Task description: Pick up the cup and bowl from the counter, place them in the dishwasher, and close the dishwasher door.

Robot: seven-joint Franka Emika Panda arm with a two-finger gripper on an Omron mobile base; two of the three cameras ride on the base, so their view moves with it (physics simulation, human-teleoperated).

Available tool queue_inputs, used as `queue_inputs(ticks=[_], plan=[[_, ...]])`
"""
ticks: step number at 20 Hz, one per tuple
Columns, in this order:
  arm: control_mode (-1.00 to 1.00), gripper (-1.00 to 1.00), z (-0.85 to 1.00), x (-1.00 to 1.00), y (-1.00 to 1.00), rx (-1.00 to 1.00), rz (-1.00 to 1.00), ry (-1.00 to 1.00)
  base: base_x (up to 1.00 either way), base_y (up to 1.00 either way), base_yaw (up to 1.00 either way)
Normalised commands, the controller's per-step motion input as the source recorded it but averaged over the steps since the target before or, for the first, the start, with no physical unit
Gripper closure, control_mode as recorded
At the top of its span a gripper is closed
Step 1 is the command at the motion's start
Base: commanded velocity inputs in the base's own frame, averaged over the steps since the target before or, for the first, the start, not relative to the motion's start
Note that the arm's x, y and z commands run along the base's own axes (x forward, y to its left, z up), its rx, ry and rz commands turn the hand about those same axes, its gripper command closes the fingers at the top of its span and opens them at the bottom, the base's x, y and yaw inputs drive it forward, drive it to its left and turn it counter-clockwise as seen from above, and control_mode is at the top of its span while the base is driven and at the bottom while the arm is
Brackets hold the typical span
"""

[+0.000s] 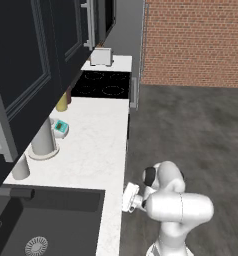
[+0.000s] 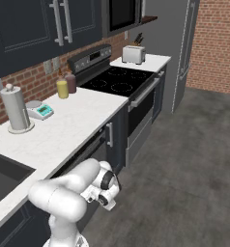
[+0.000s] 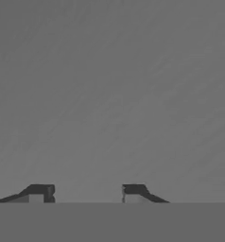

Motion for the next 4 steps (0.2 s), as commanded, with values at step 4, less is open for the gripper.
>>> queue_inputs(ticks=[4], plan=[[-1.0, -1.0, -0.03, 0.52, 0.68, 0.13, 0.01, 0.06, 0.0, 0.0, 0.0]])
